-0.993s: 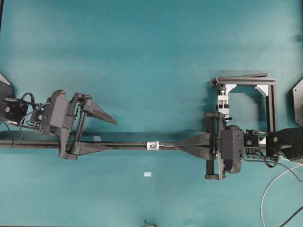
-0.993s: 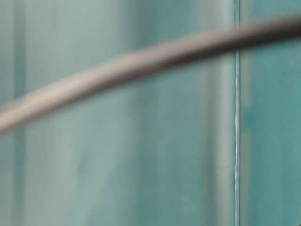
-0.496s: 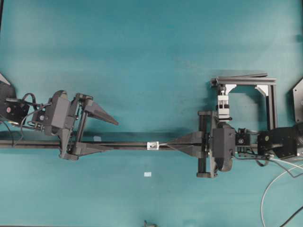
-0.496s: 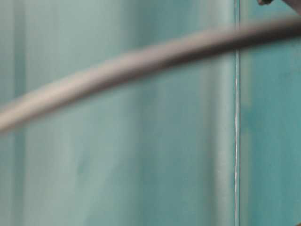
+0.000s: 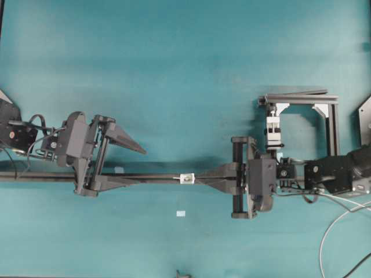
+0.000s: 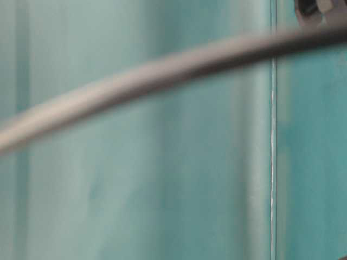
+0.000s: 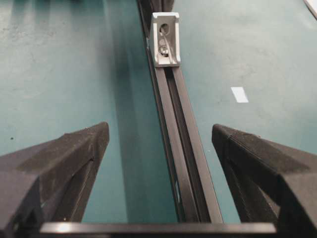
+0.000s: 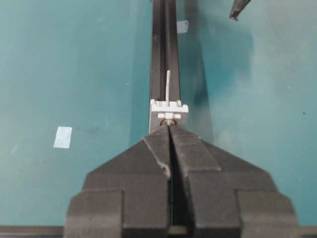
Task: Insert the wire through the hole in the metal fitting marked with a red label.
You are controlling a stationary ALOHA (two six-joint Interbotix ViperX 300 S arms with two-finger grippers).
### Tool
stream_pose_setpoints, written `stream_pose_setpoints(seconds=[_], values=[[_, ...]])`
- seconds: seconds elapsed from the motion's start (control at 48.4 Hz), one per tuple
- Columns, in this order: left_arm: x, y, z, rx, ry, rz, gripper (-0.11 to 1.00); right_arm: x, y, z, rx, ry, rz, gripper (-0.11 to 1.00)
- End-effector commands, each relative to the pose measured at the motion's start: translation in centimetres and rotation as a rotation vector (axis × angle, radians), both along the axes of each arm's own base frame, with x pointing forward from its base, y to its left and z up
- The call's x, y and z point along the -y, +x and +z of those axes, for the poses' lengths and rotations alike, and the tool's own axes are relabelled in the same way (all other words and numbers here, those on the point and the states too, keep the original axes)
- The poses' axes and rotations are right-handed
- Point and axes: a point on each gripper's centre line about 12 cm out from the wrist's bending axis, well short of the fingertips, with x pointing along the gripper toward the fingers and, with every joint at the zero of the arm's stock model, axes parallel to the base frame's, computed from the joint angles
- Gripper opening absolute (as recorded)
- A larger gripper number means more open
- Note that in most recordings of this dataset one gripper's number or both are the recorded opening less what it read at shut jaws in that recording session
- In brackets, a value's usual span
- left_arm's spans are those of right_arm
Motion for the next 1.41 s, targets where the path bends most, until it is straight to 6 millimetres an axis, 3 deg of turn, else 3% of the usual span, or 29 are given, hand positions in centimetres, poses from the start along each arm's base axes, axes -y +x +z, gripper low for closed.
stream_pose_setpoints(seconds=[0.0,0.145,0.331,0.558,0.724,1.385], values=[[0.3,0.3,0.9,0.032,-0.01,-0.007,0.61,-0.1,0.6,1.0,0.031,0.009,0.003,-0.01],[0.4,0.6,1.0,0.034,-0.012,-0.008,0.51,-0.1,0.6,0.9,0.03,0.007,0.005,-0.01],[0.8,2.4,1.3,0.05,-0.016,-0.006,0.52,-0.1,0.6,1.0,0.032,0.008,0.005,-0.01],[1.3,4.5,0.3,-0.007,-0.013,-0.002,0.52,-0.1,0.6,0.9,0.03,0.007,0.005,-0.01],[1.6,5.5,0.9,0.003,-0.023,-0.001,0.52,-0.1,0.6,1.0,0.032,0.009,0.004,-0.01],[2.1,7.1,1.2,-0.072,-0.112,0.025,0.49,-0.1,0.6,0.9,0.03,0.01,0.004,-0.01]])
